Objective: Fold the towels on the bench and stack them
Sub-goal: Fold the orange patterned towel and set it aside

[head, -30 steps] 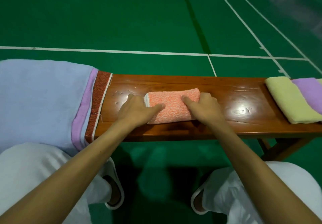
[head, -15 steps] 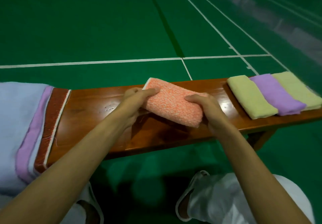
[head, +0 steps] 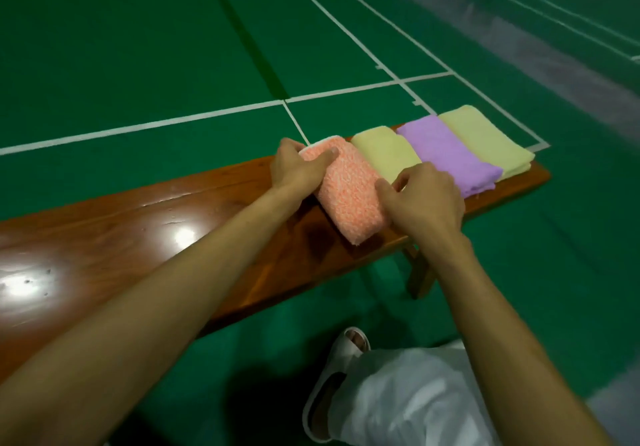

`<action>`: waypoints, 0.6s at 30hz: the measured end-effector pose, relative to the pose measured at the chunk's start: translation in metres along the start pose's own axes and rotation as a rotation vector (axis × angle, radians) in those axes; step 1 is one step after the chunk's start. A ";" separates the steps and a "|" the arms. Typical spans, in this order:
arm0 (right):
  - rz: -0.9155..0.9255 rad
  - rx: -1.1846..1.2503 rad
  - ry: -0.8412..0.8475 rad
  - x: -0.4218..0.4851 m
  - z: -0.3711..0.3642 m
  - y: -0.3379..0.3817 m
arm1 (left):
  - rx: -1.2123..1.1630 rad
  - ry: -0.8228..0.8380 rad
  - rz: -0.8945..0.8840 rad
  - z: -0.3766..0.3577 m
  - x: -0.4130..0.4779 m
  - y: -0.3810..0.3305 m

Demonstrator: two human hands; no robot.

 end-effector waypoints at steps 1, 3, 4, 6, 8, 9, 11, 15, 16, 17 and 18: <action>-0.006 -0.124 -0.036 0.005 0.003 -0.004 | 0.174 -0.026 -0.086 -0.005 -0.003 -0.005; 0.012 -0.226 -0.089 0.015 0.011 -0.007 | 0.406 -0.093 -0.320 -0.011 -0.022 -0.022; 0.057 -0.227 -0.111 0.021 0.014 -0.005 | 0.442 -0.120 -0.454 -0.014 -0.038 -0.033; 0.221 -0.159 -0.099 0.033 0.011 0.002 | 0.457 -0.100 -0.673 -0.023 -0.071 -0.047; 0.407 -0.091 0.042 0.041 -0.012 0.006 | 0.598 0.021 -0.733 -0.043 -0.087 -0.039; 0.474 -0.105 0.136 0.042 -0.029 0.004 | 0.696 0.099 -0.708 -0.053 -0.087 -0.029; 0.517 -0.180 0.279 0.045 -0.060 -0.006 | 0.799 0.224 -0.651 -0.063 -0.073 -0.016; 0.535 -0.180 0.306 0.047 -0.076 -0.015 | 0.852 0.307 -0.647 -0.068 -0.047 -0.017; 0.532 -0.178 0.297 0.046 -0.076 -0.014 | 0.857 0.306 -0.644 -0.069 -0.044 -0.018; 0.524 -0.181 0.289 0.046 -0.076 -0.013 | 0.857 0.304 -0.636 -0.069 -0.043 -0.018; 0.517 -0.192 0.282 0.046 -0.075 -0.011 | 0.850 0.304 -0.627 -0.069 -0.043 -0.017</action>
Point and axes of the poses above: each hand's wrist, its own x-axis towards the middle knuckle, its own z-axis out of the back of the hand, y = z × x, the point moved 9 cm from there along x, towards the middle knuckle, and after that the axes turned 5 degrees about -x, right-handed, at the moved point
